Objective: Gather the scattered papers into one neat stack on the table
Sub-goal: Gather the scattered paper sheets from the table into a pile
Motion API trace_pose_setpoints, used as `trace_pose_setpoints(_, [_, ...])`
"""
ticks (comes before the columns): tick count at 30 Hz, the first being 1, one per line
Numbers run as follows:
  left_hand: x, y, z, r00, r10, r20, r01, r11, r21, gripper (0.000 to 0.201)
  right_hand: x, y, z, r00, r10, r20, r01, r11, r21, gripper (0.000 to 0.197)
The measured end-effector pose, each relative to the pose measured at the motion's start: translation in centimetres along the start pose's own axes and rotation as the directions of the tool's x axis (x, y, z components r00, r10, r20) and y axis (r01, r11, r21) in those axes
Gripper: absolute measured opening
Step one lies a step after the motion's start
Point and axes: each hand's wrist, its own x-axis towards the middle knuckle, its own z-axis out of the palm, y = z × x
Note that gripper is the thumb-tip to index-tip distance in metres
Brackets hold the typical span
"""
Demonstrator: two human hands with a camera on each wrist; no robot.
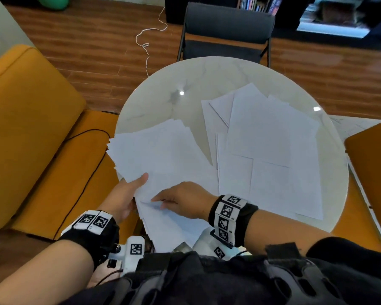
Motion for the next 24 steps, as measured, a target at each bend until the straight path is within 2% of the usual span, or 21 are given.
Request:
trace_pose_setpoints(2, [0.1,-0.2,0.6,0.998,0.035,-0.051,-0.032,0.997,0.069,0.029,-0.5,0.0,0.1,0.997,0.049,0.062,-0.054,0.995,0.080,0.036])
trace_pose_setpoints(4, [0.1,-0.3,1.0,0.995,0.050,-0.085,-0.042,0.994,0.099,0.034,-1.2,0.7,0.0,0.994,0.104,0.045,-0.109,0.986,0.128,0.040])
trace_pose_setpoints(6, [0.2,0.0,0.9,0.991,0.097,-0.095,-0.086,0.989,0.118,0.036,-2.2,2.1,-0.6,0.985,0.160,-0.066,-0.148,0.977,0.157,0.039])
trace_pose_setpoints(8, [0.0,1.0,1.0,0.985,0.134,-0.108,-0.119,0.983,0.138,0.038,-3.3,4.3,-1.5,0.937,0.269,-0.224,-0.220,0.950,0.220,0.034])
trace_pose_setpoints(11, [0.1,3.1,0.0,0.969,0.201,-0.145,-0.181,0.974,0.139,0.038,-5.3,9.0,-2.5,0.790,0.498,-0.357,-0.393,0.859,0.329,0.031])
trace_pose_setpoints(13, [0.4,4.8,-1.0,0.957,0.240,-0.165,-0.214,0.963,0.165,0.035,-6.8,12.1,-3.0,0.708,0.605,-0.363,-0.530,0.796,0.293,0.035])
trace_pose_setpoints(15, [0.5,6.2,-1.0,0.941,0.265,-0.213,-0.234,0.959,0.159,0.036,-8.2,14.6,-3.5,0.652,0.669,-0.358,-0.626,0.741,0.243,0.041])
trace_pose_setpoints(17, [0.4,7.1,-0.2,0.925,0.270,-0.267,-0.252,0.963,0.099,0.030,-9.4,16.4,-4.0,0.571,0.724,-0.387,-0.683,0.681,0.264,0.048])
trace_pose_setpoints(18, [0.4,7.3,0.6,0.916,0.289,-0.279,-0.278,0.957,0.078,0.032,-10.1,17.2,-4.4,0.509,0.753,-0.416,-0.708,0.642,0.295,0.053])
trace_pose_setpoints(20, [0.1,7.1,2.4,0.917,0.306,-0.257,-0.305,0.951,0.048,0.045,-11.0,18.7,-5.3,0.348,0.825,-0.445,-0.743,0.532,0.406,0.066])
trace_pose_setpoints(22, [-0.2,6.2,3.7,0.936,0.282,-0.212,-0.282,0.959,0.031,0.047,-11.5,20.2,-6.2,0.221,0.899,-0.378,-0.741,0.407,0.534,0.083])
trace_pose_setpoints(24, [-0.1,4.5,4.7,0.963,0.208,-0.171,-0.209,0.978,0.015,0.041,-11.8,21.7,-7.1,0.175,0.943,-0.285,-0.735,0.317,0.599,0.101])
